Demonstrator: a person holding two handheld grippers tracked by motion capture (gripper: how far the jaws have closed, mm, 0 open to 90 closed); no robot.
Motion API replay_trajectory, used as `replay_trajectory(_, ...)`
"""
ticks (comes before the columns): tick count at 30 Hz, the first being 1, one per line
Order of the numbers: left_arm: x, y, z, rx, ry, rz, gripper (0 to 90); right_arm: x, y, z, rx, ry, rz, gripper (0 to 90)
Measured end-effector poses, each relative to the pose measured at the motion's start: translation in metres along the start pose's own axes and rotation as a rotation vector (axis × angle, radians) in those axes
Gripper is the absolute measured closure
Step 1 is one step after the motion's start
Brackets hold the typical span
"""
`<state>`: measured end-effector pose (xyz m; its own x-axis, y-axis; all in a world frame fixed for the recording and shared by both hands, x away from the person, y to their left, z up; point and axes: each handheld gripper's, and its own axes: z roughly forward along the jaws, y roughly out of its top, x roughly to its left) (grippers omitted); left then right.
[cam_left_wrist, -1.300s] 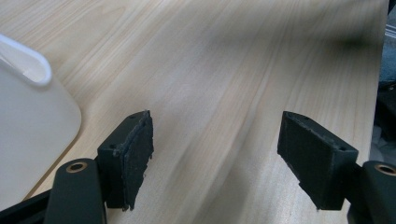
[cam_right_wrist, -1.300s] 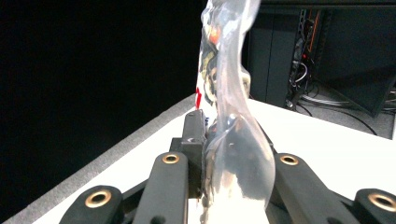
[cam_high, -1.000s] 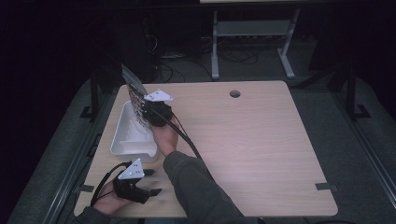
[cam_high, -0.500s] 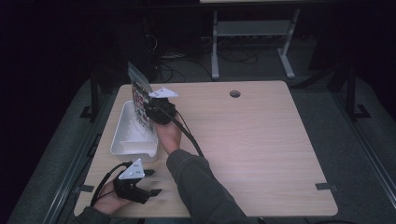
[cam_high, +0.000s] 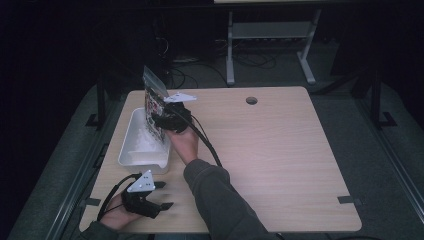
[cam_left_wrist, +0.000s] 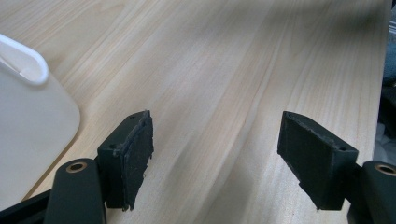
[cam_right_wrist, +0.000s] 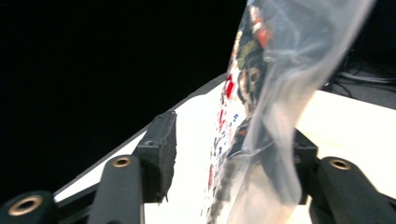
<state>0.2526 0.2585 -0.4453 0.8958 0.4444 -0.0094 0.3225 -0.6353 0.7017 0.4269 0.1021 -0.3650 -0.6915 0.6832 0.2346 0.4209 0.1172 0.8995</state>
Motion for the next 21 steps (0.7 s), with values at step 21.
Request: replay_trajectory(21,-0.001,0.000,0.001,0.003,0.002,0.003,25.8,-0.013,0.001,-0.018,0.032,0.081,-0.024,38.1)
